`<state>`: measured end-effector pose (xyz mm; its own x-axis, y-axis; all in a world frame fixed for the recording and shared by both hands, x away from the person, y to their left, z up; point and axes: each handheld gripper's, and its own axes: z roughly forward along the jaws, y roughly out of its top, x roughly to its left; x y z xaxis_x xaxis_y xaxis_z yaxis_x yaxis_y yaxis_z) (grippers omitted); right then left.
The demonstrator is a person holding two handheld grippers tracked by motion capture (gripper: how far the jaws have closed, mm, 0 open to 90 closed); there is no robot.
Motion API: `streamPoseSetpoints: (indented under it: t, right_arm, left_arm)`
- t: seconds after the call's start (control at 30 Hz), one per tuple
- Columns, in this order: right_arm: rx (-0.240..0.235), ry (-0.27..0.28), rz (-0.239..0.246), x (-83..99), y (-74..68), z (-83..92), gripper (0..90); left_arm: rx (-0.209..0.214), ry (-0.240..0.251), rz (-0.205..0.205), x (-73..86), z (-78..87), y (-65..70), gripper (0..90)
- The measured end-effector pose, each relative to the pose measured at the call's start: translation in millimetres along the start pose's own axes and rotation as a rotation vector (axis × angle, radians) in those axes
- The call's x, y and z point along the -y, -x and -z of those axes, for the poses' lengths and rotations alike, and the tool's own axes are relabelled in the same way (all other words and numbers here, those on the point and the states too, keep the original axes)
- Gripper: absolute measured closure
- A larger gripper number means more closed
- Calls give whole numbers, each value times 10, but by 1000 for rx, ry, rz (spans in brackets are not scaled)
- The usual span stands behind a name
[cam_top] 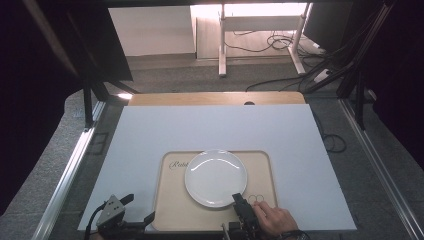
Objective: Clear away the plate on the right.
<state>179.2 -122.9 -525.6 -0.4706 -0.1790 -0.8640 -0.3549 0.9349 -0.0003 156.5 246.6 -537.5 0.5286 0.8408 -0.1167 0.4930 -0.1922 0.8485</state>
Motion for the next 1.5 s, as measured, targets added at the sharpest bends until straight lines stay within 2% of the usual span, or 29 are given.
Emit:
streamPoseSetpoints:
  t: [0.2,0.23,0.27,0.37,0.4,0.43,0.47,0.5,0.8,0.83,0.87,0.9,0.93,1.1,1.13,1.17,1.23,1.27,1.3,1.37,1.47,1.5]
  right_arm:
    - [-7,-2,-53,55,56,28,511]
    - [-8,1,-82,83,85,37,500]
    - [-8,1,-82,83,85,37,500]
    - [-14,12,-152,156,158,61,471]
    - [-14,12,-152,156,158,61,471]
    - [-14,25,-188,206,199,67,451]
    - [-14,25,-188,206,199,67,451]
    - [-23,27,-236,255,240,76,435]
    - [-46,37,-455,484,394,132,351]
    - [-51,35,-494,510,409,142,343]
    - [-51,35,-494,510,409,142,343]
    - [-68,38,-555,576,455,157,329]
    - [-71,40,-590,606,471,162,319]
    - [-89,58,-733,767,547,192,268]
    - [-89,58,-733,767,547,192,268]
    - [-100,65,-787,827,569,207,242]
    - [-110,70,-838,885,584,223,214]
    - [-110,70,-838,885,584,223,214]
    - [-118,71,-886,939,591,237,180]
    - [-123,71,-929,989,585,256,150]
    - [-118,72,-978,1072,558,284,105]
    - [-118,72,-978,1072,558,284,105]
  left_arm:
    - [0,1,1,0,1,1,27]
    - [0,1,0,0,0,0,27]
    - [0,1,0,0,0,0,27]
    - [0,1,0,0,1,0,27]
    - [0,1,0,0,1,0,27]
    - [0,1,0,1,0,1,27]
    - [0,1,0,1,0,1,27]
    - [0,1,0,0,0,1,27]
    - [0,0,1,0,0,0,27]
    - [0,0,1,0,0,0,27]
    - [0,0,1,0,0,0,27]
    - [0,1,2,0,-2,1,28]
    - [0,1,2,0,-2,1,28]
    - [1,1,3,0,-1,1,28]
    - [1,1,3,0,-1,1,28]
    - [2,0,2,-1,-1,0,28]
    - [1,1,2,0,-1,0,28]
    - [1,1,2,0,-1,0,28]
    - [1,0,2,0,0,1,28]
    - [1,0,2,-1,-1,0,28]
    - [1,1,2,-1,-1,0,28]
    - [1,1,2,-1,-1,0,28]
